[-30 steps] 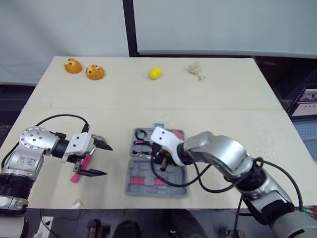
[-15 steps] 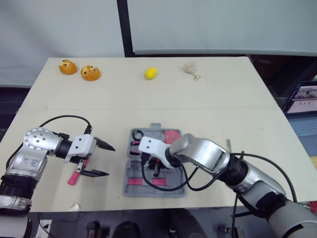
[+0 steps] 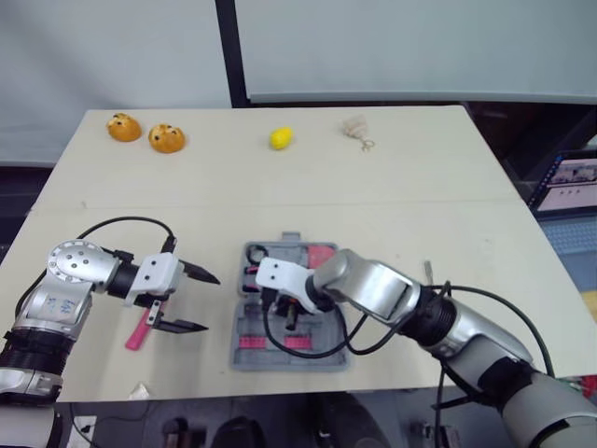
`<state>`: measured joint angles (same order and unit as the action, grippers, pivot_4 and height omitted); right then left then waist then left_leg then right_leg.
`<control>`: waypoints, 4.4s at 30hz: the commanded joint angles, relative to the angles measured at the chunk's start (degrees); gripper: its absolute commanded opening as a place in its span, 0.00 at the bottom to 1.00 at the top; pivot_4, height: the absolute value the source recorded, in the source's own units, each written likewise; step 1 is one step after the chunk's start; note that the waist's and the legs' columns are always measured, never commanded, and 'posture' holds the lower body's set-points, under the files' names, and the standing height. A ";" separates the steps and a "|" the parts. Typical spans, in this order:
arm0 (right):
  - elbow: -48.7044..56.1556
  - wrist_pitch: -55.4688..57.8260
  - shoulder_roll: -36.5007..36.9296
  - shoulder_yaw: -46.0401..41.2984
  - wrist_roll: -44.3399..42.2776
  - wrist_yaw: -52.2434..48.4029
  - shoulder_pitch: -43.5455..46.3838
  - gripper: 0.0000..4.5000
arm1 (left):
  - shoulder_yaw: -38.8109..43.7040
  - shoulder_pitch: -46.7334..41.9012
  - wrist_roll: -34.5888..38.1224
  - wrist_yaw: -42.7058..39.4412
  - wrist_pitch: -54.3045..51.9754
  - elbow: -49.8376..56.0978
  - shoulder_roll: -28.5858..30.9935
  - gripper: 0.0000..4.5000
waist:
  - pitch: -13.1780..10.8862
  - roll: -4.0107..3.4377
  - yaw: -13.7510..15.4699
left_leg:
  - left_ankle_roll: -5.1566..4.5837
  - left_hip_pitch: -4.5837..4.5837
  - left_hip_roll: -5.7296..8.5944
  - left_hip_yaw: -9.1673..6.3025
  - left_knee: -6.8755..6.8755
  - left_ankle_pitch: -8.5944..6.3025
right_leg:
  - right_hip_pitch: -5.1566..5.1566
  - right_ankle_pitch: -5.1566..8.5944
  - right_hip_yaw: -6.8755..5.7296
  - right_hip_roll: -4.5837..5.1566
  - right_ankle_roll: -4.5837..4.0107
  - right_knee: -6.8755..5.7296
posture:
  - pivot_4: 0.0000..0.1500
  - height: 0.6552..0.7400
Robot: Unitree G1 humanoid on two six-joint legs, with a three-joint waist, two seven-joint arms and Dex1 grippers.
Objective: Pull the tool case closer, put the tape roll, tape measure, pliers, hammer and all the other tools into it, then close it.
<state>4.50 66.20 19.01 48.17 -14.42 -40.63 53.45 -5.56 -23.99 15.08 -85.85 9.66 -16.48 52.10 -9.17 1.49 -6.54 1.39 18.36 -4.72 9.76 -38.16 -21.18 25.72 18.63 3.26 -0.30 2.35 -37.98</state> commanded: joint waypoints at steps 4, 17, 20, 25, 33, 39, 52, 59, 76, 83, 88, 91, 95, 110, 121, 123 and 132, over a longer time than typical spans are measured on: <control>0.50 -1.87 -0.70 -0.14 2.04 -1.87 1.24 0.01 | 0.85 0.55 0.33 -0.04 -0.64 1.99 -0.21 1.00 | 0.00 0.00 0.00 | 0.00 0.00 0.00 0.00 0.00 0.00 | 0.00 0.00 0.00 0.01 0.00 0.00 | 1.00 1.00; 6.02 -4.13 2.35 -1.44 5.33 -3.78 4.55 0.67 | 1.17 1.36 0.88 0.56 -2.64 4.38 -0.85 1.00 | 0.00 0.00 0.01 | 0.00 0.00 0.00 -0.03 0.00 0.00 | 0.01 0.00 -0.01 0.02 0.00 0.00 | 1.00 1.00; 7.31 -7.52 1.92 -4.49 4.35 -2.99 -0.32 0.67 | 1.36 1.41 1.06 0.74 -3.22 4.93 -0.98 1.00 | 0.01 0.02 0.02 | 0.00 0.00 0.00 -0.03 0.01 0.00 | 0.00 0.00 -0.01 0.02 -0.01 0.01 | 1.00 1.00; 6.46 -19.78 -2.46 -14.70 2.76 0.97 -13.89 0.62 | 1.92 1.29 1.42 1.27 -4.15 5.19 -1.16 1.00 | 0.04 0.07 0.17 | 0.00 0.01 0.01 -0.01 0.02 0.00 | -0.03 -0.01 -0.01 0.03 0.01 0.03 | 1.00 1.00; 1.54 -31.35 -5.42 -18.78 4.70 2.17 -24.75 0.01 | 2.25 0.54 1.32 1.09 -4.48 4.77 -1.12 1.00 | 0.04 0.07 0.13 | 0.02 -0.05 0.01 0.05 0.05 0.01 | -0.05 -0.01 0.01 -0.02 0.02 0.01 | 1.00 1.00; 0.55 -31.42 -4.38 -18.39 7.00 1.40 -26.83 0.01 | 2.12 -0.12 1.13 1.11 -4.41 4.35 -1.30 1.00 | 0.03 0.06 0.16 | 0.03 -0.07 0.01 0.06 0.03 0.01 | -0.05 -0.01 0.04 -0.03 0.02 -0.01 | 1.00 1.00; -2.02 -20.14 -3.30 -16.90 11.19 3.72 -28.62 0.01 | 1.29 -2.37 0.60 0.72 -3.88 2.65 -2.51 1.00 | 0.09 0.13 0.25 | 0.02 -0.17 0.01 0.06 0.02 0.01 | -0.15 -0.01 0.05 -0.02 0.02 -0.01 | 1.00 1.00; -2.45 -13.69 -1.77 -14.41 12.27 4.06 -29.41 0.01 | 1.14 -2.82 0.63 0.71 -4.34 2.85 -3.13 1.00 | 0.56 0.11 0.44 | 0.02 -0.19 0.02 0.04 0.02 0.01 | -0.20 0.00 0.02 -0.01 0.01 0.01 | 1.00 1.00; 24.88 -27.41 0.76 -40.35 -2.99 2.28 -38.74 0.06 | 9.17 4.43 6.26 12.97 -14.01 9.38 -7.62 1.00 | 0.96 0.13 1.45 | 0.08 -0.12 -0.03 0.04 0.11 -0.03 | -0.12 0.00 0.06 -0.07 0.00 0.05 | 1.00 1.00; 36.69 -13.09 17.10 -73.37 -19.57 -3.25 -57.04 0.73 | 21.83 18.38 11.38 20.33 -25.36 13.87 -4.58 1.00 | 0.92 0.18 1.94 | 0.04 -0.16 -0.03 -0.12 0.12 -0.10 | -0.27 0.00 0.02 -0.04 0.01 0.14 | 1.00 1.00; 31.08 -18.03 24.51 -94.21 -19.08 -13.96 -76.31 0.99 | 34.17 26.88 10.79 24.08 -26.92 4.92 -0.45 1.00 | 0.84 0.33 1.85 | 0.02 -0.26 0.00 -0.17 0.26 -0.11 | -0.35 0.01 0.03 -0.08 -0.01 0.20 | 1.00 1.00; 23.92 -23.30 25.64 -102.98 -16.98 -19.34 -85.26 0.99 | 39.82 30.22 8.57 25.53 -22.68 -6.24 2.56 1.00 | 0.74 0.50 1.76 | 0.02 -0.33 0.02 -0.13 0.40 -0.11 | -0.35 0.02 0.03 -0.09 -0.02 0.29 | 1.00 1.00; 16.86 -29.42 26.13 -106.56 -14.78 -21.19 -89.78 0.99 | 43.42 31.25 9.90 23.79 -21.01 -13.50 4.58 1.00 | 0.75 0.83 1.78 | -0.02 -0.53 0.07 0.00 0.75 -0.12 | -0.43 0.03 0.04 -0.02 -0.05 0.57 | 1.00 1.00; 10.00 -30.80 32.74 -101.22 -15.92 -19.09 -79.07 0.99 | 40.72 32.75 11.07 24.81 -24.93 -0.41 -0.38 1.00 | 0.37 0.66 1.87 | 0.08 -1.19 0.06 -0.07 1.20 -0.34 | -1.18 0.04 -0.05 0.08 -0.07 0.98 | 1.00 1.00; 15.01 -26.76 35.62 -99.73 -19.23 -19.33 -74.56 0.99 | 37.26 32.16 11.46 28.22 -30.18 8.33 -2.88 1.00 | 0.24 0.47 1.86 | 0.07 -1.18 0.06 -0.04 1.08 -0.34 | -1.22 -0.01 -0.01 0.06 0.02 0.97 | 1.00 1.00; 21.57 -22.35 36.01 -98.34 -23.82 -18.02 -72.84 0.99 | 35.46 32.22 11.72 29.95 -33.79 12.18 -3.58 1.00 | 0.23 0.44 1.71 | 0.08 -1.19 0.06 -0.03 1.09 -0.33 | -1.24 -0.03 0.02 0.06 0.05 0.95 | 1.00 1.00; 41.76 -12.99 34.96 -85.05 -46.52 -6.54 -59.38 0.99 | 24.42 23.09 7.11 41.45 -43.19 15.99 -6.91 1.00 | 0.13 0.50 2.27 | 0.12 -1.14 0.07 -0.20 0.97 -0.26 | -1.23 -0.04 0.02 -0.01 0.08 0.83 | 1.00 1.00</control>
<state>42.38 53.22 54.20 -38.83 -57.13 -49.61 -7.03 20.57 0.38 23.32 -45.28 -33.42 -1.04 45.34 -9.04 2.00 -4.27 1.51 17.25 -4.66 9.55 -37.18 -21.44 24.50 18.58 3.26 -0.32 2.43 -37.11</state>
